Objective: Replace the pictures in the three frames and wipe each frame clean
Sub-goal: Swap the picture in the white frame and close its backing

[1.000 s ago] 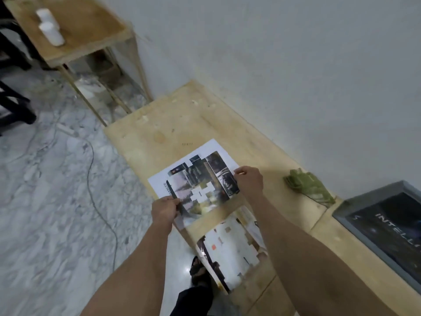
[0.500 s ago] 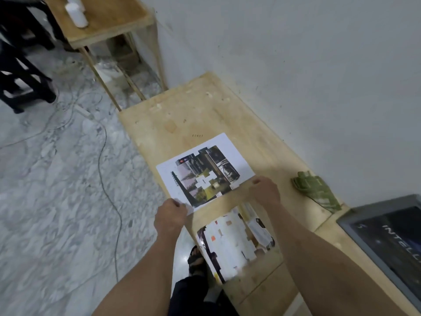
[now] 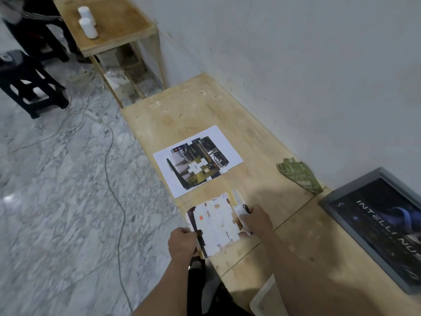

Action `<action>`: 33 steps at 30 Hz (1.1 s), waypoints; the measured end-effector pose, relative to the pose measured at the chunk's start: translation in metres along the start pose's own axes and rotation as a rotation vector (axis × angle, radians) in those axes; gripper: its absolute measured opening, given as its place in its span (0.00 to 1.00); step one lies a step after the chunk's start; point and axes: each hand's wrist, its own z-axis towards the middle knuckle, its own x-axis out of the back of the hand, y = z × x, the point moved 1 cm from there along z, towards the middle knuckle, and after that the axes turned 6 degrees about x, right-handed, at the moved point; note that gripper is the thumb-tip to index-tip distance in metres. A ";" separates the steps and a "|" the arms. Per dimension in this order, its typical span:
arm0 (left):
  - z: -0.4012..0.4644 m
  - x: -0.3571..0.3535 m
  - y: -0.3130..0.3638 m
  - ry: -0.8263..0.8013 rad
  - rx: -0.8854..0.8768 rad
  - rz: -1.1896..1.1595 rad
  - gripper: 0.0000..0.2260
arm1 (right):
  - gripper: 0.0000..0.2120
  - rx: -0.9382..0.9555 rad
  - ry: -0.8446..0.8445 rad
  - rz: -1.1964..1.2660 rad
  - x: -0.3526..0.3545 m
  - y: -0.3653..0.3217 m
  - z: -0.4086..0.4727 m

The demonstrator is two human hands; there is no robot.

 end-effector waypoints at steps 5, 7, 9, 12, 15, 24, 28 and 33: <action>-0.012 0.024 0.003 -0.173 -0.018 -0.243 0.11 | 0.08 0.015 0.051 0.028 0.014 0.016 -0.008; -0.021 0.032 0.007 -0.261 -0.042 -0.239 0.10 | 0.08 0.010 -0.010 0.150 0.025 0.021 -0.014; -0.031 0.035 0.012 -0.341 -0.068 -0.225 0.10 | 0.07 -0.013 -0.045 0.308 0.038 0.028 -0.026; -0.053 0.026 0.021 -0.398 -0.095 -0.149 0.11 | 0.05 -0.035 0.041 0.460 0.060 0.049 -0.049; -0.072 0.002 0.029 -0.398 -0.143 -0.022 0.07 | 0.07 -0.090 0.141 0.526 0.076 0.078 -0.083; -0.129 -0.108 0.027 -0.664 -0.352 0.415 0.10 | 0.10 -0.385 0.398 0.863 0.078 0.222 -0.193; -0.140 -0.132 0.007 -0.716 -0.417 0.646 0.09 | 0.05 -0.501 0.397 0.961 0.048 0.254 -0.235; -0.123 -0.130 -0.022 -0.613 -0.484 0.803 0.11 | 0.02 -0.579 0.432 0.990 0.006 0.267 -0.250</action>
